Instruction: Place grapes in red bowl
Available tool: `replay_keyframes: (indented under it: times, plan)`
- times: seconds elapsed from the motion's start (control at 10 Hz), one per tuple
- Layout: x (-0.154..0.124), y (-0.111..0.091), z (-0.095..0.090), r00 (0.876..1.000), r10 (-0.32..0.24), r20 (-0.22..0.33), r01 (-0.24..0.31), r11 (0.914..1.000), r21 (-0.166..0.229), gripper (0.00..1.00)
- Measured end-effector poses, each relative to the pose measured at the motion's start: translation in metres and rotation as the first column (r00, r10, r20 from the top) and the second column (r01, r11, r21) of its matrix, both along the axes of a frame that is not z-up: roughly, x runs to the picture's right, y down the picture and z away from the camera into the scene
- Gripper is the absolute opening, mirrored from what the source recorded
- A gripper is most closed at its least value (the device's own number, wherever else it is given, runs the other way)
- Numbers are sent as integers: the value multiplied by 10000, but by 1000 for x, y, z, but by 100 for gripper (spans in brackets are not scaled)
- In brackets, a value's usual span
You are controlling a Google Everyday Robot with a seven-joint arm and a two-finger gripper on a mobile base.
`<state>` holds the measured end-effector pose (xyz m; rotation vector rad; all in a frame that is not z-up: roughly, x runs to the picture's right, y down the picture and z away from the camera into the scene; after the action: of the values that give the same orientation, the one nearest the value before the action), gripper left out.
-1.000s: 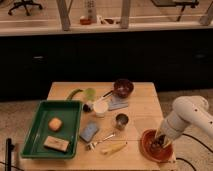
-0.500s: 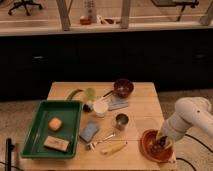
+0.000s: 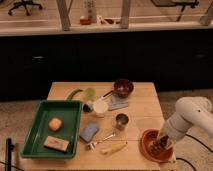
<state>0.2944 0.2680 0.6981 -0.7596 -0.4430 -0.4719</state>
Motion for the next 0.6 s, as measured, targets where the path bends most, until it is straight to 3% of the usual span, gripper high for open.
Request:
replay_keyframes:
  times: [0.6]
  plan:
    - [-1,-4,1,9994,-341,32,342,9992,-194,80]
